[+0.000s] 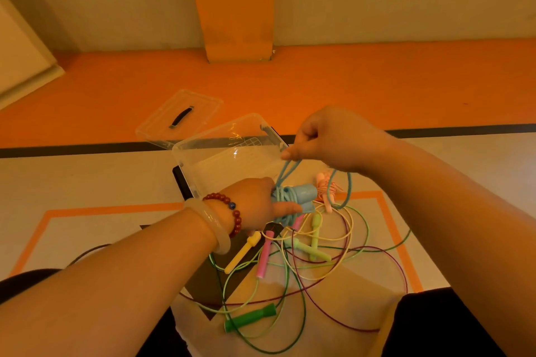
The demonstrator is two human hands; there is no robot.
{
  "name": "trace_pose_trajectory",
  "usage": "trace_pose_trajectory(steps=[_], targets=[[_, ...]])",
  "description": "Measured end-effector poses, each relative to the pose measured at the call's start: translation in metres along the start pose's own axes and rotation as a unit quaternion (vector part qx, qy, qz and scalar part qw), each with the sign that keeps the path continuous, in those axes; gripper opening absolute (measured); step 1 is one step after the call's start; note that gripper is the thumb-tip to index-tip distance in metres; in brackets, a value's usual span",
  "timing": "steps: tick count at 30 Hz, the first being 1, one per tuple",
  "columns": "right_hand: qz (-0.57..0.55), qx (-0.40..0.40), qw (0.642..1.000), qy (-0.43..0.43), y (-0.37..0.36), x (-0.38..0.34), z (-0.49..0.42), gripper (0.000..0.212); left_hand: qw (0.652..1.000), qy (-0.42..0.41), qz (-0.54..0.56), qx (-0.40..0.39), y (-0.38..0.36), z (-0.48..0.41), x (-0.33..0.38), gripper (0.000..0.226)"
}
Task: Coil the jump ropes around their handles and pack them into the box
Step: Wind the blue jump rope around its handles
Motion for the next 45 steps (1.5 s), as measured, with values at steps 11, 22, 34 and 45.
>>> trace_pose_trajectory(steps=[11, 22, 34, 45], targets=[[0.113, 0.032, 0.981, 0.154, -0.005, -0.038, 0.006, 0.010, 0.990, 0.014, 0.138, 0.017, 0.005, -0.006, -0.005, 0.042], [0.016, 0.113, 0.983, 0.142, 0.022, -0.027, 0.009, 0.004, 0.887, 0.006, 0.450, -0.106, 0.029, 0.008, -0.012, 0.036], [-0.101, 0.082, 0.991, 0.038, 0.012, -0.007, 0.003, 0.010, 0.811, -0.001, 0.580, -0.077, 0.053, 0.019, -0.013, 0.017], [-0.182, 0.043, 0.982, 0.006, -0.016, 0.003, -0.001, 0.004, 0.754, -0.044, 0.647, -0.104, 0.059, 0.023, -0.002, 0.015]])
Point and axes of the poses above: each hand's wrist, its own z-axis away from the middle knuckle, its own y-axis out of the back of the hand, x = y × z, the point moved 8 cm from there along -z, towards the middle knuckle, and after that the axes turned 2 degrees about y, right-handed, at the moved point
